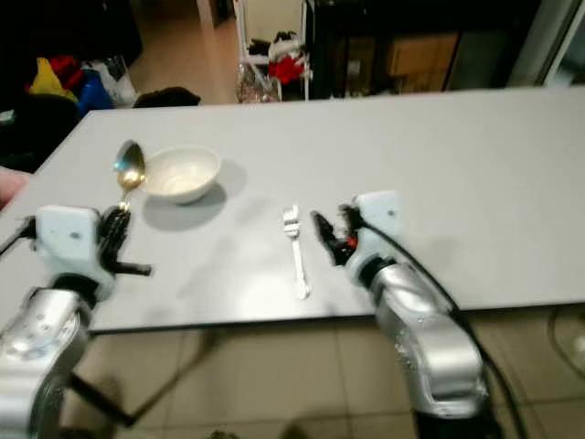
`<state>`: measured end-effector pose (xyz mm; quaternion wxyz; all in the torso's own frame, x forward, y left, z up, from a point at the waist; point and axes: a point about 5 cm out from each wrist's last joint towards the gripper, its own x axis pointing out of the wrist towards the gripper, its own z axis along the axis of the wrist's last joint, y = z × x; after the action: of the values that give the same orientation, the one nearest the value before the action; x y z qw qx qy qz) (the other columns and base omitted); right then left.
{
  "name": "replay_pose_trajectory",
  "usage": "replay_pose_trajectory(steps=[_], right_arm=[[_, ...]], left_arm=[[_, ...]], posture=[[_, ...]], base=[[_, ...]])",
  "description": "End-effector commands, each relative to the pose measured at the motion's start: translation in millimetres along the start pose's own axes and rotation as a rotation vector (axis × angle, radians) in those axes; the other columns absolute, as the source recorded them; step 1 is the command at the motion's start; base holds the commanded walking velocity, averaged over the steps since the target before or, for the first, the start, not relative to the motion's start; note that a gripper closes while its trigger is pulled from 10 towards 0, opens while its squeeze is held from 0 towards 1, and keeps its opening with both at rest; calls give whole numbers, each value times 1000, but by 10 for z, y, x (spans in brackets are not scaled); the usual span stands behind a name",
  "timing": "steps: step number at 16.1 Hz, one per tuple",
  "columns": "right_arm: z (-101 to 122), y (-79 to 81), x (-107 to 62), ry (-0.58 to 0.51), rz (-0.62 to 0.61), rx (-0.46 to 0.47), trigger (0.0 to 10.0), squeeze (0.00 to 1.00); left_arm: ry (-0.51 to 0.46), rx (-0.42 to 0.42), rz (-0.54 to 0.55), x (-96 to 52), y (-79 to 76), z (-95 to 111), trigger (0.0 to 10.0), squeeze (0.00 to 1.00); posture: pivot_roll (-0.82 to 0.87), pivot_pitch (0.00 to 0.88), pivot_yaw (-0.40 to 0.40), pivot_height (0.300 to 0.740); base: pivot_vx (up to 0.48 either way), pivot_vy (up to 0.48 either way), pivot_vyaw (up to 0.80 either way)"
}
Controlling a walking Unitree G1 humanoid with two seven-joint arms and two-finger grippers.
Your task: Setting the table
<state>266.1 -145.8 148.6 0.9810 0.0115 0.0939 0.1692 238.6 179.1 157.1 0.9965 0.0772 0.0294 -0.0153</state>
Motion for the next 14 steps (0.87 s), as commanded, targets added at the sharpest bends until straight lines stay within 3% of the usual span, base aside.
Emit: replay_pose_trajectory(steps=[1, 7, 12, 14], right_arm=[[50, 29, 15, -23, 11, -3, 10000, 0], [67, 24, 23, -29, 6, -6, 10000, 0], [93, -2, 20, -32, 6, -16, 10000, 0], [110, -21, 22, -27, 20, -30, 10000, 0]], left_arm=[[8, 17, 15, -1, 51, -14, 10000, 0], [10, 13, 11, 39, 33, -27, 10000, 0], [14, -15, 45, 150, -13, -10, 10000, 0], [36, -17, 42, 209, -18, -32, 10000, 0]], posture=[[-97, 0, 87, 740], [-104, 0, 85, 740], [-107, 0, 82, 740], [-112, 0, 80, 740]], base=[[0, 382, 0], [0, 373, 0], [0, -324, 0], [0, 0, 0]])
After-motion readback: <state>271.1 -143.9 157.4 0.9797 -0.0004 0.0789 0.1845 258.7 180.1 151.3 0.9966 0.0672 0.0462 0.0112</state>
